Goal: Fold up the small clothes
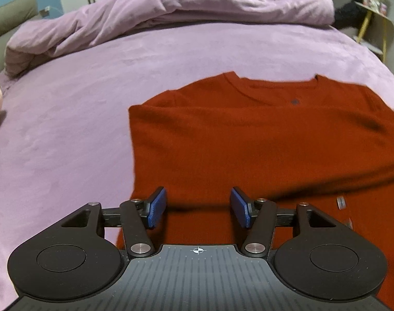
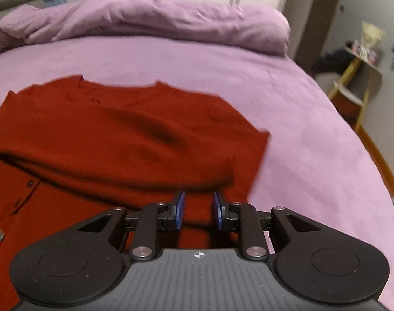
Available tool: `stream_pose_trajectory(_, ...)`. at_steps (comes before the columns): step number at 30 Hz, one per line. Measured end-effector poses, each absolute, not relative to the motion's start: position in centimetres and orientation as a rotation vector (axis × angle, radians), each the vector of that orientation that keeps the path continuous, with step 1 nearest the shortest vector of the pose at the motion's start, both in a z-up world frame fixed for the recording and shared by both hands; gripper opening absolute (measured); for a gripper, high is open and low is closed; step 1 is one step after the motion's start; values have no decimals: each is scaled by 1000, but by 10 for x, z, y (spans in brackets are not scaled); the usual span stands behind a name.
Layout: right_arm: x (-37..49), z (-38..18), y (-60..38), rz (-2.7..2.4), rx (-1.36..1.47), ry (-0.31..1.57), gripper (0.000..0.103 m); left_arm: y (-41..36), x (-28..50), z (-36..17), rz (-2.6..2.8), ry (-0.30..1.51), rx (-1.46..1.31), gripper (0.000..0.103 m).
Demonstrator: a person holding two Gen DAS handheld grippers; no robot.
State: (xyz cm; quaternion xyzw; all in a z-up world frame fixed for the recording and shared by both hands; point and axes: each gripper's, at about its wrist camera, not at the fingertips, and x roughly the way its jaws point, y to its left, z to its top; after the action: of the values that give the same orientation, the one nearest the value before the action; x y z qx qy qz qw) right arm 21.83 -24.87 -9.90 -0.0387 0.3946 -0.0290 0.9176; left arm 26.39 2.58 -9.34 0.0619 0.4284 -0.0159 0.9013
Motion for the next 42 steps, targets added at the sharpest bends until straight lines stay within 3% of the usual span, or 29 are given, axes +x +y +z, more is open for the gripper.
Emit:
stream_pose_trajectory(5, 137, -84, -267, 11, 123, 856, 30, 41, 217, -93, -57, 960, 152, 61)
stream_pose_trajectory(12, 41, -88, -302, -35, 282, 981, 32, 79, 124, -92, -85, 1037, 91, 62)
stream_pose_trajectory(18, 14, -91, -315, -38, 313, 1036, 33, 110, 68, -91, -66, 1097, -23, 62)
stream_pose_trajectory(25, 10, -111, -323, 13, 470, 1103, 33, 118, 60, -105, -112, 1152, -69, 59)
stream_pose_trajectory(28, 9, -114, -323, 25, 510, 1103, 31, 125, 64, -105, -132, 1159, -126, 50)
stream_pose_trajectory(30, 9, -117, -325, 26, 532, 1108, 23, 130, 67, -106, -154, 1172, -149, 47)
stream_pose_trajectory(33, 8, -122, -330, 36, 608, 1114, 12, 132, 70, -108, -178, 1182, -133, 27)
stream_pose_trajectory(34, 8, -124, -333, 52, 672, 1112, 6, 133, 71, -107, -191, 1185, -133, 14)
stream_pose_trajectory(35, 8, -127, -338, 65, 745, 1105, 6, 135, 73, -107, -207, 1188, -145, 9)
stream_pose_trajectory(42, 24, -115, -351, 157, 1020, 959, 5, 147, 95, -79, -264, 1090, -322, 8)
